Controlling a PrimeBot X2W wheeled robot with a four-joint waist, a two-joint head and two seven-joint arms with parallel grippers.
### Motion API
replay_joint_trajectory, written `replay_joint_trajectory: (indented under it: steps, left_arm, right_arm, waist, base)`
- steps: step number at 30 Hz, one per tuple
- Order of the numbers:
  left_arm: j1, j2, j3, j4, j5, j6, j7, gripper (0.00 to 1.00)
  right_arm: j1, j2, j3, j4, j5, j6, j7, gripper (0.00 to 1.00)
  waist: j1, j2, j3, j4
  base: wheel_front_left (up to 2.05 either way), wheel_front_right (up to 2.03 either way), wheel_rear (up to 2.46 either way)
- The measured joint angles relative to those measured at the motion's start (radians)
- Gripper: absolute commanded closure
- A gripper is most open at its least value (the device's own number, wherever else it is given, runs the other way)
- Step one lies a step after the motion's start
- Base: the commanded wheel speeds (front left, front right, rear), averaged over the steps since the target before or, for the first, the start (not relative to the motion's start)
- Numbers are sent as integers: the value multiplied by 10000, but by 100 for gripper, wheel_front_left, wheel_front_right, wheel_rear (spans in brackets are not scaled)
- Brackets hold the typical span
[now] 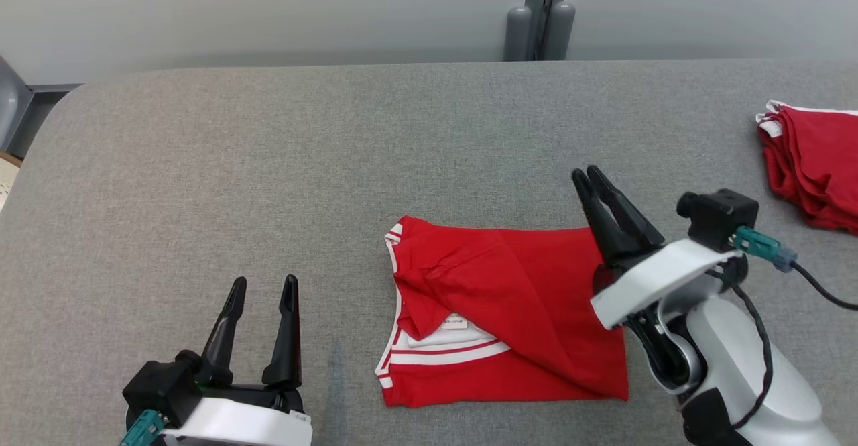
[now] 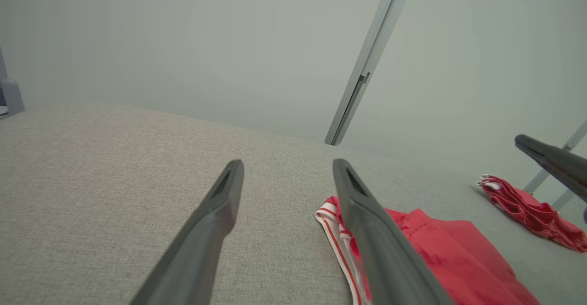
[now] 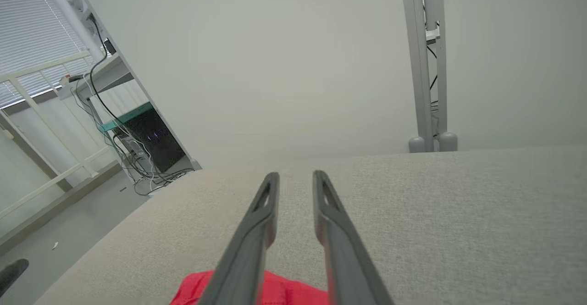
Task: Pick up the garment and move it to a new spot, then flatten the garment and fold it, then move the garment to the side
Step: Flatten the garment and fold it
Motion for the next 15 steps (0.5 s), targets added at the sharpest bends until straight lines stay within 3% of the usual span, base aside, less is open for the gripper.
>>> replay_joint_trajectory:
  steps: [1,2,8,15]
  left_arm:
    - [0,0,-8,-12,4,0,0,0]
    - [9,0,-13,-27,13,0,0,0]
    - [12,-2,-31,-12,65,-54,0,0]
    - [-12,-2,-69,4,190,-71,0,0]
  right_arm:
    - [198,-75,-148,-25,-188,0,23,94]
    - [575,-140,-359,-46,-351,0,201,100]
    - [997,-188,-360,270,-681,0,644,100]
    - [713,-284,635,1467,-556,0,1177,100]
  waist:
    - [0,0,-2,-8]
    - [0,0,9,-18]
    - [0,0,69,49]
    - [0,0,211,421]
  base:
    - [0,0,0]
    - [0,0,0]
    - [0,0,0]
    - [0,0,0]
